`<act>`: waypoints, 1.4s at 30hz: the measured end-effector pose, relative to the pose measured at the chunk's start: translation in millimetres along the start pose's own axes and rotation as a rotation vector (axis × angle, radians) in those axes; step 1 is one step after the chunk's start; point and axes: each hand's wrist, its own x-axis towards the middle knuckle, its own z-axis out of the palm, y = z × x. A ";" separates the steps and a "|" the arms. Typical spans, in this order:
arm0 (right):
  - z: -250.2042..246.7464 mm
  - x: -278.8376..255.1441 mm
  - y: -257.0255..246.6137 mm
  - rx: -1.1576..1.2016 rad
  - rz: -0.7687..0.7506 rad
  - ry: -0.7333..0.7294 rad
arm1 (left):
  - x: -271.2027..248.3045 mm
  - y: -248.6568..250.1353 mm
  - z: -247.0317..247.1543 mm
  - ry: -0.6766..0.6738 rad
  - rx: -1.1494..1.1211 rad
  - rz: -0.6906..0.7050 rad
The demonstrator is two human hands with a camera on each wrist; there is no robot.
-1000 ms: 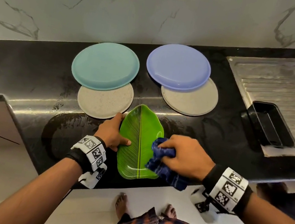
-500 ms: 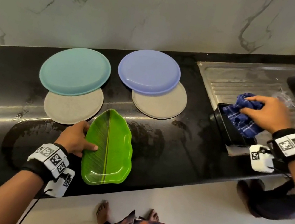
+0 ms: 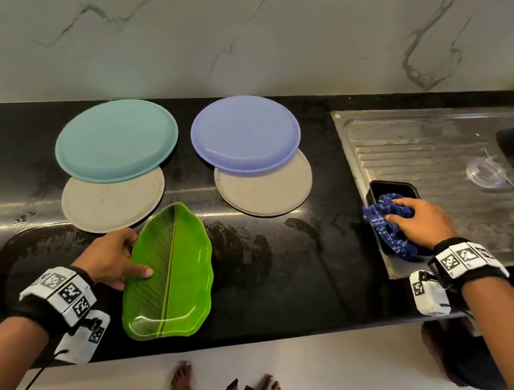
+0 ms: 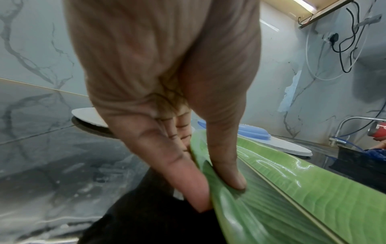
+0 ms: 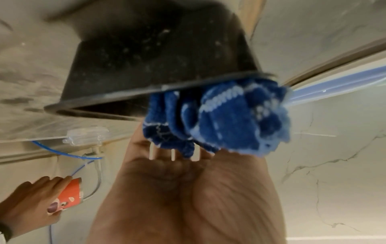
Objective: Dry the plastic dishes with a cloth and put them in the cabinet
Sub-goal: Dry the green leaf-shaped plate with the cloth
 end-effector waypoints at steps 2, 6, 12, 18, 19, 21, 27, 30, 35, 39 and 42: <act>-3.2 0.4 -3.9 -0.018 -0.025 0.038 | 0.9 -0.6 -1.1 -0.021 -0.008 -0.002; -11.3 4.9 -15.4 -0.083 -0.034 0.080 | 1.4 -2.9 -2.9 -0.049 -0.042 0.002; -15.0 5.0 -17.7 -0.093 -0.058 -0.103 | 1.2 -9.9 -2.5 -0.043 -0.085 0.029; -3.0 -5.9 -37.8 -0.024 -0.185 -0.211 | -1.5 -10.3 -1.8 -0.059 -0.104 0.051; -0.4 -6.7 -40.3 -0.023 -0.192 -0.198 | -1.5 -9.9 -2.1 -0.063 -0.101 0.055; 2.9 -7.7 -45.0 -0.036 -0.200 -0.184 | -1.6 -9.8 -2.8 -0.069 -0.102 0.059; -11.3 -10.1 -48.9 -0.012 -0.191 -0.184 | -5.8 -8.9 -2.2 -0.079 -0.140 0.077; -25.4 -19.2 -54.0 0.043 -0.201 -0.089 | -11.4 -7.2 -2.9 -0.091 -0.211 0.093; -29.0 -71.3 -108.8 0.038 -0.508 0.015 | -28.0 6.3 -9.4 -0.091 -0.295 0.152; 7.3 -123.0 -163.2 -0.041 -0.866 -0.160 | -45.4 24.5 -19.3 -0.101 -0.371 0.222; 34.1 -146.8 -194.8 -0.144 -1.116 -0.187 | -58.9 37.6 -30.1 -0.101 -0.447 0.256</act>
